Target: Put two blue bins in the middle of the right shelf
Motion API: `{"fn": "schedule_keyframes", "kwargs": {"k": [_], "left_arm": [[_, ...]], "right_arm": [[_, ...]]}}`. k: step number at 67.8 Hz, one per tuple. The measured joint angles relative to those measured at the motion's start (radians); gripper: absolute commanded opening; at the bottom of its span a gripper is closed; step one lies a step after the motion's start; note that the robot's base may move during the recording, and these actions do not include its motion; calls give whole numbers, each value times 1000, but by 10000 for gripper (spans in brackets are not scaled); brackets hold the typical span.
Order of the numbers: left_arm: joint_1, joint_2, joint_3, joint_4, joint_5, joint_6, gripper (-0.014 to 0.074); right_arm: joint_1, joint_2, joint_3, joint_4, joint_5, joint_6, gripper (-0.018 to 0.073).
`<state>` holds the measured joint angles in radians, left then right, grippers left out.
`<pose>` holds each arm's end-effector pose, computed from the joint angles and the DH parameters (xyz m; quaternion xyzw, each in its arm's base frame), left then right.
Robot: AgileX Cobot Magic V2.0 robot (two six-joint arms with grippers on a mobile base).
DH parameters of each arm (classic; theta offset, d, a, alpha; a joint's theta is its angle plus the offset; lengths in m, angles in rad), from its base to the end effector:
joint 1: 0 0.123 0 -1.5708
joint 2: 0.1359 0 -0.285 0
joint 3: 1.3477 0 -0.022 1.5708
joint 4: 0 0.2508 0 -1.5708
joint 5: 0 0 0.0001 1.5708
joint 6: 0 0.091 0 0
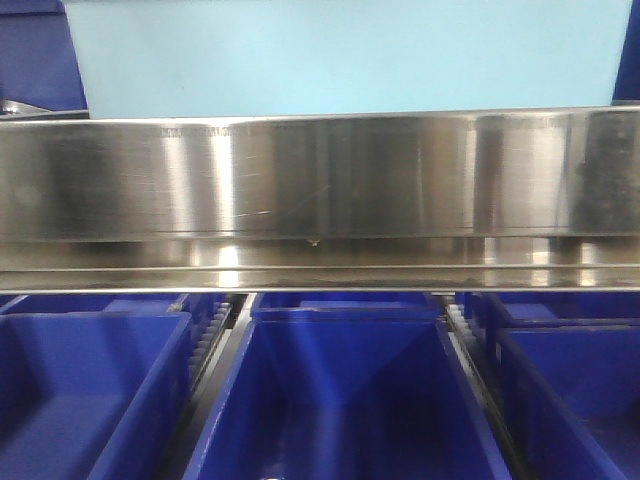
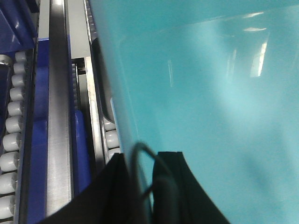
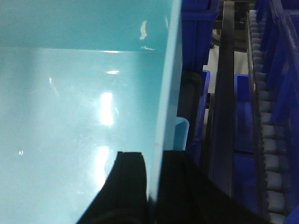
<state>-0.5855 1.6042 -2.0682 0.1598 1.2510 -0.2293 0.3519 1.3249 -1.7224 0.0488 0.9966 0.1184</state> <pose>0.2736 -0.1649 0.4963 0.1510 0.8911 -0.0938 0.4175 0.2424 0.0930 0.4980 -0.0994 0.8571 0.1413 0.4853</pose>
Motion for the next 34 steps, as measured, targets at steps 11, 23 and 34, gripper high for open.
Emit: {"fn": "schedule_keyframes", "kwargs": {"k": [11,23,34], "left_arm": [[0,0,0,0,0,0,-111],[0,0,0,0,0,0,-111],[0,0,0,0,0,0,-111]], "right_arm": [[0,0,0,0,0,0,-153],[0,0,0,0,0,0,-153],[0,0,0,0,0,0,-153]]}}
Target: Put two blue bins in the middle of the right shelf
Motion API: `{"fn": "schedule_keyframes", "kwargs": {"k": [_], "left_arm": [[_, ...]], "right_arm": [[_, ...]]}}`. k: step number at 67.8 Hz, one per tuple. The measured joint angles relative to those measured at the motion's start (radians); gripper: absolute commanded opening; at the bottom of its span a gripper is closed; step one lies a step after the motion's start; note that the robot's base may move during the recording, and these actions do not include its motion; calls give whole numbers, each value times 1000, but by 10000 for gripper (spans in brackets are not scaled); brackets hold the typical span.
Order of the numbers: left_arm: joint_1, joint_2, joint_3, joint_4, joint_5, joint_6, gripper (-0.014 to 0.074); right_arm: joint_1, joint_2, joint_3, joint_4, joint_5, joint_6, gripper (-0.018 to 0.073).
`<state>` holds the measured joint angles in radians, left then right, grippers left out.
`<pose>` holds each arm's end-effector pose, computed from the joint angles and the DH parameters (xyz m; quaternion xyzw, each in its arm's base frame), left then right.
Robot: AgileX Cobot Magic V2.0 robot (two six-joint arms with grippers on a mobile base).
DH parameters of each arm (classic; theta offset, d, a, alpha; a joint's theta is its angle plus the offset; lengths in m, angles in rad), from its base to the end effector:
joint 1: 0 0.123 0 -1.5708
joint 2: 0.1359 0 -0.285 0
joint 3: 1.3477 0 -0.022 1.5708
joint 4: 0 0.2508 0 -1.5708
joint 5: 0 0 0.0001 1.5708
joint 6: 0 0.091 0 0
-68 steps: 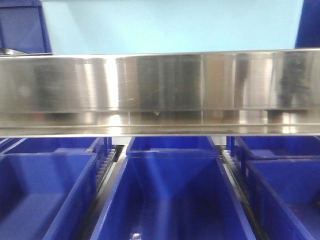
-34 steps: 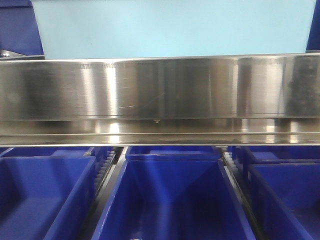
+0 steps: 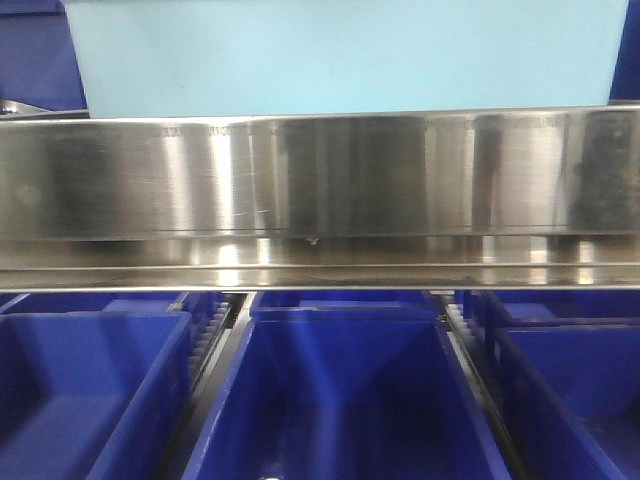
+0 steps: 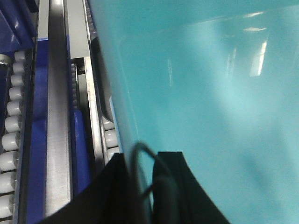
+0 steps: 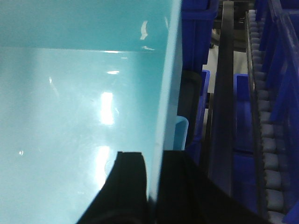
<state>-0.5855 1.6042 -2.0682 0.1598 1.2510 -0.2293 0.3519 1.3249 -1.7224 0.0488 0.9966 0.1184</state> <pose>0.2736 -0.1649 0.4963 0.1510 0.8911 -0.0938 0.4175 0.2424 0.0930 0.4980 -0.0994 0.8571 0.1413 0.4853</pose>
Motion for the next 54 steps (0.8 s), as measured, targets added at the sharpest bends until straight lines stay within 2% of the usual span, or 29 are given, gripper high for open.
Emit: {"fn": "schedule_keyframes", "kwargs": {"k": [36,54], "left_arm": [[0,0,0,2,0,0,-111],[11,12,-3,35,-3,0,-111]], "right_arm": [[0,0,0,0,-11,0,-153],[0,44,0,14,-28,17,-153]]}}
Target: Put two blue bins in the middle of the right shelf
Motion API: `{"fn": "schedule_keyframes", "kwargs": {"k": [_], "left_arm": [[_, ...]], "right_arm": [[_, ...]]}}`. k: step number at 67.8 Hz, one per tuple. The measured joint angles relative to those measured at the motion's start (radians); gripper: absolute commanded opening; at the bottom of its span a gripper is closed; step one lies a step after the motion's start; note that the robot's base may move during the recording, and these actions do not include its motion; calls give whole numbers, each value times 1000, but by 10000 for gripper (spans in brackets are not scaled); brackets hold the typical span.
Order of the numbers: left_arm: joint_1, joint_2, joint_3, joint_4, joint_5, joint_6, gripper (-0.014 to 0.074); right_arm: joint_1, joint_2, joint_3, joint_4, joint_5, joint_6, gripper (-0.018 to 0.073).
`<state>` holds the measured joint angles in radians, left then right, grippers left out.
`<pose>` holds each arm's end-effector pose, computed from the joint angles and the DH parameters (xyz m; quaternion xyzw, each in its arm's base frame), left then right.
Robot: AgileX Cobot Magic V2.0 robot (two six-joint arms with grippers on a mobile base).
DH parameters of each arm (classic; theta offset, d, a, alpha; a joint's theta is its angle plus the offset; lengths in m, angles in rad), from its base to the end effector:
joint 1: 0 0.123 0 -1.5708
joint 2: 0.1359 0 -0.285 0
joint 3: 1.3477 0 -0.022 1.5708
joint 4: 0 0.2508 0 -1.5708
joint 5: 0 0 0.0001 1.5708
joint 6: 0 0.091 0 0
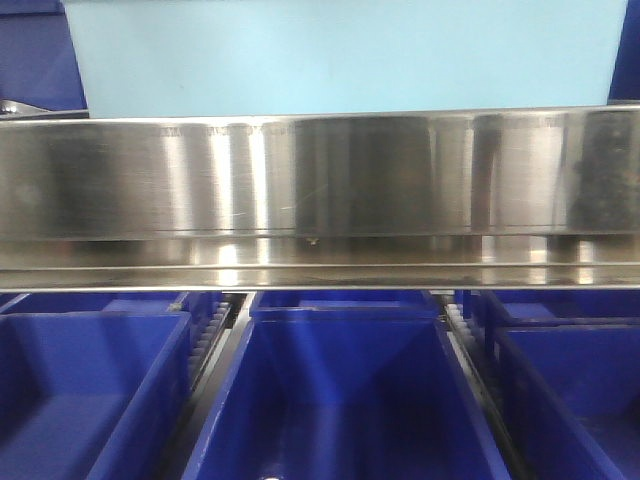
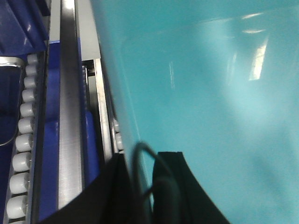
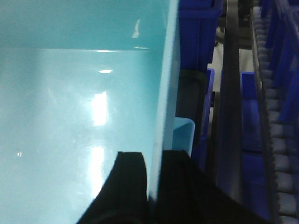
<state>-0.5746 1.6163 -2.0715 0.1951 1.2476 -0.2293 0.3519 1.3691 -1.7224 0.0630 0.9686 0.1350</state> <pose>0.2804 -0.1616 0.4940 0.1447 0.8919 -0.0742 0.4220 0.2586 0.1000 0.4884 -0.0913 0.8619 0.1505 0.4756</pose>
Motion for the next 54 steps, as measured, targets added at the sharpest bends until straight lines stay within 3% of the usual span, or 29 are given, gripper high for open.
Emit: {"fn": "schedule_keyframes", "kwargs": {"k": [45,49,54], "left_arm": [[26,89,0,-25,9,0,-109],[26,89,0,-25,9,0,-83],[26,89,0,-25,7,4,0]], "right_arm": [[0,94,0,-36,73,14,-151],[0,94,0,-36,78,14,-115],[0,94,0,-36,85,14,2]]}}
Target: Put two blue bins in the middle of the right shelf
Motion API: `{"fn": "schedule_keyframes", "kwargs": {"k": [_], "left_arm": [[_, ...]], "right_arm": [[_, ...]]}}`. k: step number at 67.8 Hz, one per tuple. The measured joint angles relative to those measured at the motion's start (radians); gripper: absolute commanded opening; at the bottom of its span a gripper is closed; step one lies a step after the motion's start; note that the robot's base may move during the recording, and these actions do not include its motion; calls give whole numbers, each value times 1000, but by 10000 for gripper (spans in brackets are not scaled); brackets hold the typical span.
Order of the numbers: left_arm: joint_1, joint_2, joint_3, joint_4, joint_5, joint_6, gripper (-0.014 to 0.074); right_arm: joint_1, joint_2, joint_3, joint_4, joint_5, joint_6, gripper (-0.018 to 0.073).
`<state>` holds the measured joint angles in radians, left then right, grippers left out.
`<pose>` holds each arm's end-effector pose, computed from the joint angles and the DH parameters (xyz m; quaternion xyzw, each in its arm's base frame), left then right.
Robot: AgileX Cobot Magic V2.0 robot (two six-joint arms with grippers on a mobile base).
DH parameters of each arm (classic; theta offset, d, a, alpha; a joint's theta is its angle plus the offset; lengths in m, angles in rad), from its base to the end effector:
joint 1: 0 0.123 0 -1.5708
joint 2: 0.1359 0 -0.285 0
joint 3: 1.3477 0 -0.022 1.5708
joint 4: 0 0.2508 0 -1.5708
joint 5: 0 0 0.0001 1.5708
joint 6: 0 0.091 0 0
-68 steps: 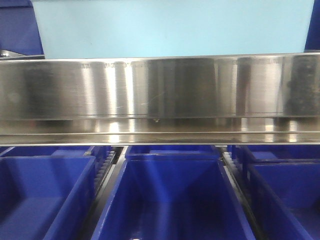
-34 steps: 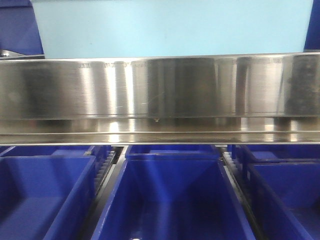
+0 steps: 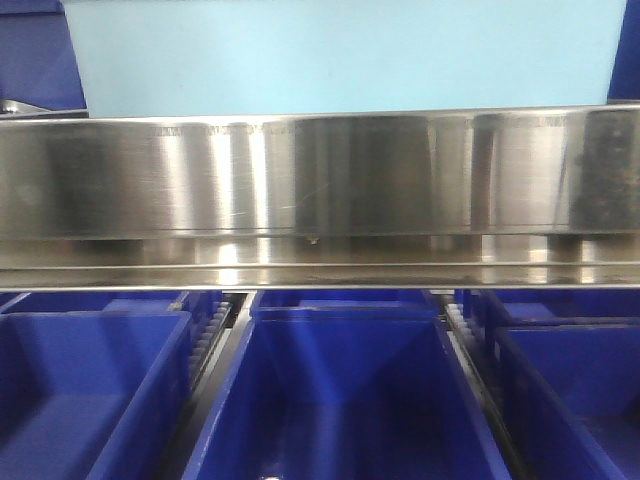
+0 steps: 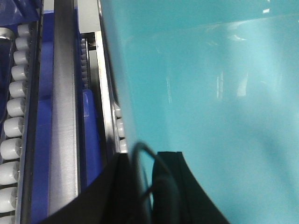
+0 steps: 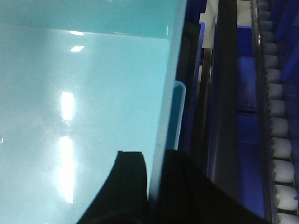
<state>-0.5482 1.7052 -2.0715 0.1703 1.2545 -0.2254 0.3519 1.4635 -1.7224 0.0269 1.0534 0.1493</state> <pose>0.3103 -0.1723 0.4630 0.1426 0.9124 -0.0625 0.3785 0.2862 0.1074 0.4545 -0.0907 0.9036 0.1167 0.4020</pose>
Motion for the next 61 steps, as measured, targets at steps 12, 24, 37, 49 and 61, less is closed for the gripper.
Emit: {"fn": "schedule_keyframes", "kwargs": {"k": [12,24,37,49,61], "left_arm": [[-2,0,0,-31,-11,28,353],[-4,0,0,-48,-15,32,591],[-4,-27,0,-38,-19,32,564],[-4,-74,26,-30,-24,34,511],[-4,-87,126,-24,-26,23,468]], "right_arm": [[2,0,0,17,8,0,469],[2,-12,0,27,8,-2,559],[2,-53,-2,27,25,-2,559],[2,-61,4,27,77,-2,559],[2,-61,56,27,74,-2,559]]}}
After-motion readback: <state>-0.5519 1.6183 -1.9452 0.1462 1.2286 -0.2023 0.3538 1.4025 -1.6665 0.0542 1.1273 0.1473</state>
